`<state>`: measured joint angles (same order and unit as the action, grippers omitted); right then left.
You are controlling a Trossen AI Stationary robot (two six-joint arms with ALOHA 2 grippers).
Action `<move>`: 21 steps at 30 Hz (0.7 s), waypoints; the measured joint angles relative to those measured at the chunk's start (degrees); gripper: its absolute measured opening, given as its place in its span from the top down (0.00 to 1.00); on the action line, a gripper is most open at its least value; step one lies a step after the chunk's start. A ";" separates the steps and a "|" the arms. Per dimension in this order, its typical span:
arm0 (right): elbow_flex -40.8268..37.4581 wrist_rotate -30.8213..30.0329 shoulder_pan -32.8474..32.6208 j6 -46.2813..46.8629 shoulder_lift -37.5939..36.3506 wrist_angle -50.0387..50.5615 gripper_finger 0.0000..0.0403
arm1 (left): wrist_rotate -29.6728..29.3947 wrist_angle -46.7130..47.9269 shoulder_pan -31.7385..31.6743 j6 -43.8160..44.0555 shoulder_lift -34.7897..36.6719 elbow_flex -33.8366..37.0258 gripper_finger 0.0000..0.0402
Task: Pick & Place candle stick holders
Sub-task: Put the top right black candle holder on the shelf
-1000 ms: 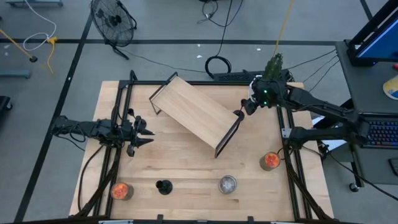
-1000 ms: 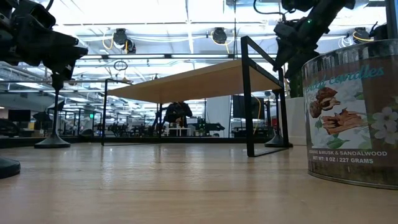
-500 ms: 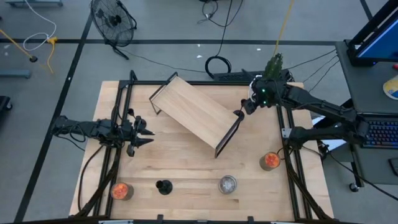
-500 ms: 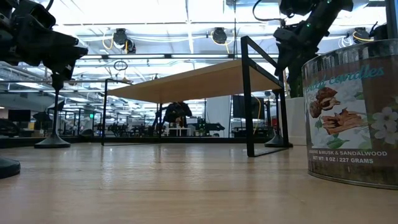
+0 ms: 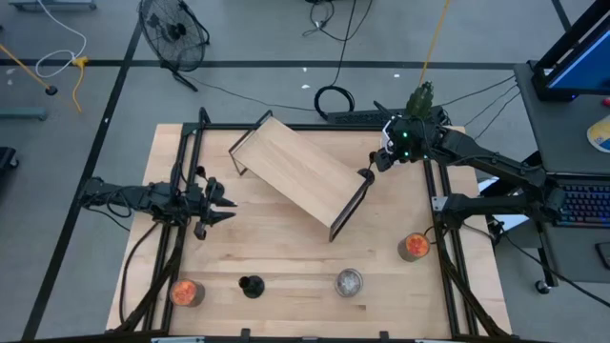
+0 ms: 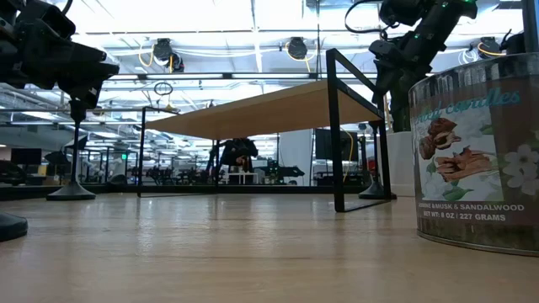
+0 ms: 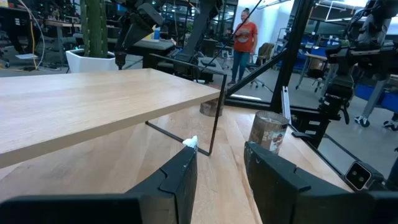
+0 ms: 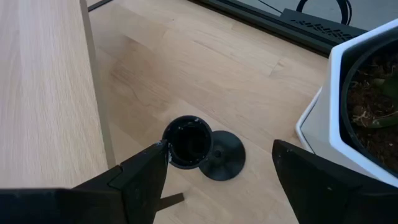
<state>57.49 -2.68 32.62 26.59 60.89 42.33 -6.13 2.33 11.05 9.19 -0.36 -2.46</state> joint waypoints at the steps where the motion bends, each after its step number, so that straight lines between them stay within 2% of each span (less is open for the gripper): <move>1: 0.00 0.00 0.00 0.00 0.02 0.04 0.31 | 0.00 0.00 0.00 0.01 -0.01 0.00 0.66; 13: 0.00 1.42 -0.02 1.22 2.52 1.26 0.31 | -0.02 0.00 0.01 0.00 -0.02 0.00 0.66; 21: -0.02 1.80 -0.02 1.22 4.99 1.19 0.44 | -0.02 0.00 0.01 0.00 -0.01 0.00 0.66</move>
<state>57.47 -0.88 32.60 27.81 65.87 43.51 -6.15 2.33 11.06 9.19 -0.37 -2.46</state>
